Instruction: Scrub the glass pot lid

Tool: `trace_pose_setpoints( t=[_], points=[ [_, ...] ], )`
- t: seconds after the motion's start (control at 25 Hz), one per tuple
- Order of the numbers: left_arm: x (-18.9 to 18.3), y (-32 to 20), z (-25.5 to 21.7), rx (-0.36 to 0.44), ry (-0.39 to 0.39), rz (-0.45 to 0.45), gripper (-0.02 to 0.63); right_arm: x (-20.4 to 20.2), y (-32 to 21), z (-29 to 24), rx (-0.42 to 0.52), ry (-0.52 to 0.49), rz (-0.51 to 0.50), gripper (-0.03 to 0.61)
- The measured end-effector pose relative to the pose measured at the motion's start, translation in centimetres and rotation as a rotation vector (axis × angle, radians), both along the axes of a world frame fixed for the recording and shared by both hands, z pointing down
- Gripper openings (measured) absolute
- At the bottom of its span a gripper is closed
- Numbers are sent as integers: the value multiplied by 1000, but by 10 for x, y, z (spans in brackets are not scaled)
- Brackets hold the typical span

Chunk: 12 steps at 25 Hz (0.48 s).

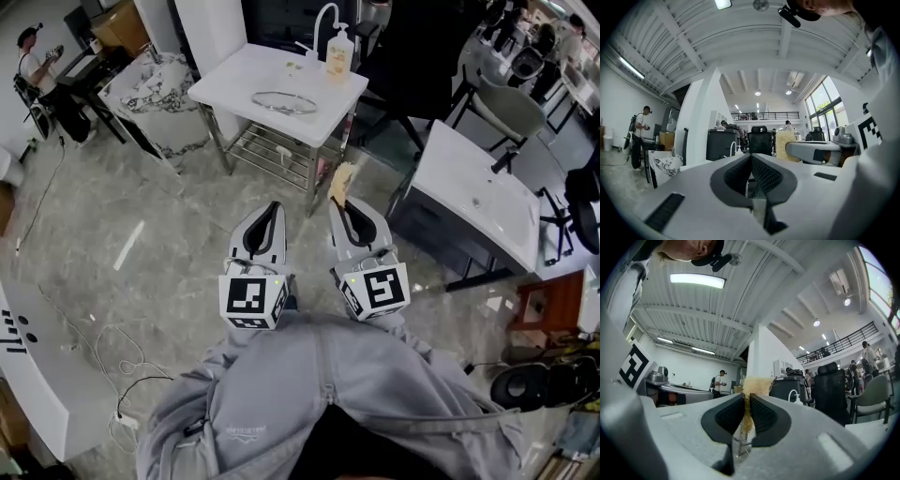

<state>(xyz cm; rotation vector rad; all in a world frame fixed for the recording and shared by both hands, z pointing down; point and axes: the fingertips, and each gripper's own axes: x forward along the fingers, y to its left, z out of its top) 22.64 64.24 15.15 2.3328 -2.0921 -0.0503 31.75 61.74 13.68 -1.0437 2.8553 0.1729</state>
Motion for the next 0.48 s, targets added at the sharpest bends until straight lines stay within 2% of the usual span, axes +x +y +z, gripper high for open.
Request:
trace_pose_setpoints(
  t=[0.48],
  points=[
    [-82,-123,2,-19,4,48,9,-75,-127,4,-40,-10,78,29]
  ],
)
